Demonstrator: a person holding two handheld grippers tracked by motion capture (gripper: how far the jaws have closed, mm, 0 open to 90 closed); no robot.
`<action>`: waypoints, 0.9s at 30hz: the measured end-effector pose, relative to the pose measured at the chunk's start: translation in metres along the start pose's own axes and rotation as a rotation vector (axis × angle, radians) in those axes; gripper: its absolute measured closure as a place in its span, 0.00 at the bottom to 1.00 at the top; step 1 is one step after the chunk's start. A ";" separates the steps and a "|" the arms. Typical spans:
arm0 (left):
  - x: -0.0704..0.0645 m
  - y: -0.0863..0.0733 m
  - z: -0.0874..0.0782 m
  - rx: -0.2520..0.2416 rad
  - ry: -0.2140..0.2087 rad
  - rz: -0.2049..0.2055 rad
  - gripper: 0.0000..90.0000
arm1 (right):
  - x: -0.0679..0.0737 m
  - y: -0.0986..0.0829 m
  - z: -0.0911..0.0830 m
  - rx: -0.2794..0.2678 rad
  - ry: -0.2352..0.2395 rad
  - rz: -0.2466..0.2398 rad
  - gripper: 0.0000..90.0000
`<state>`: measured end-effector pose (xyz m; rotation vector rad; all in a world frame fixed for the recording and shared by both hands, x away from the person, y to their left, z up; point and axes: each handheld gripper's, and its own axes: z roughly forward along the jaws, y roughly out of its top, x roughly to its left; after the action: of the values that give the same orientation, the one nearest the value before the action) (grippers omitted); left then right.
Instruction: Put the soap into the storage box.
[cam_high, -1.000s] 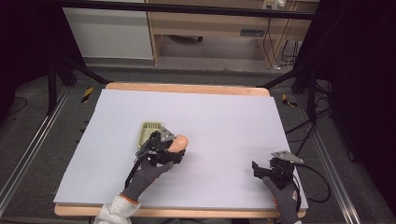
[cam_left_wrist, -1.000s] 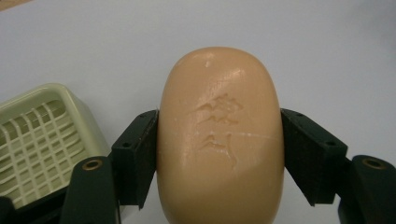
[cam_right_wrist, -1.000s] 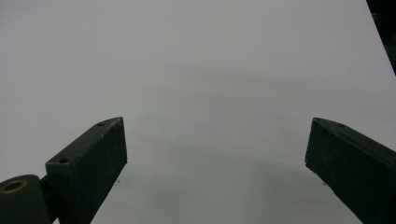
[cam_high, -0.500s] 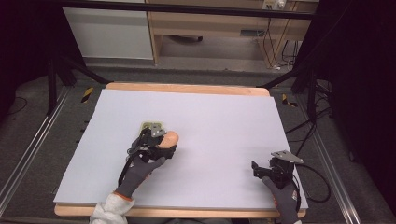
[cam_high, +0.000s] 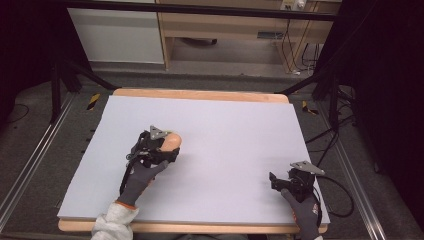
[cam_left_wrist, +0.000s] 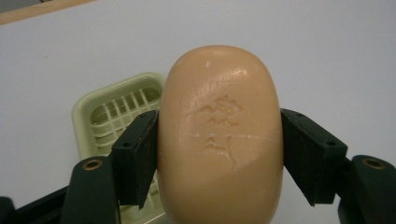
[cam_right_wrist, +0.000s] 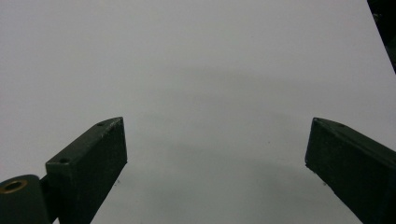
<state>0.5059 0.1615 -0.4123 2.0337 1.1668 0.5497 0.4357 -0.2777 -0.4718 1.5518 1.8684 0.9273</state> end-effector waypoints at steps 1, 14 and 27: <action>0.000 0.000 0.000 0.000 0.000 0.000 0.35 | 0.000 0.000 0.000 0.000 0.000 0.000 0.07; 0.022 0.001 0.000 -0.010 0.052 -0.035 0.35 | 0.000 0.000 0.001 0.002 -0.002 -0.005 0.07; 0.033 0.000 0.010 0.002 0.077 -0.063 0.35 | 0.000 0.000 0.002 0.004 -0.005 -0.009 0.07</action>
<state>0.5289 0.1868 -0.4185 1.9857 1.2731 0.6002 0.4373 -0.2774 -0.4725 1.5456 1.8730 0.9158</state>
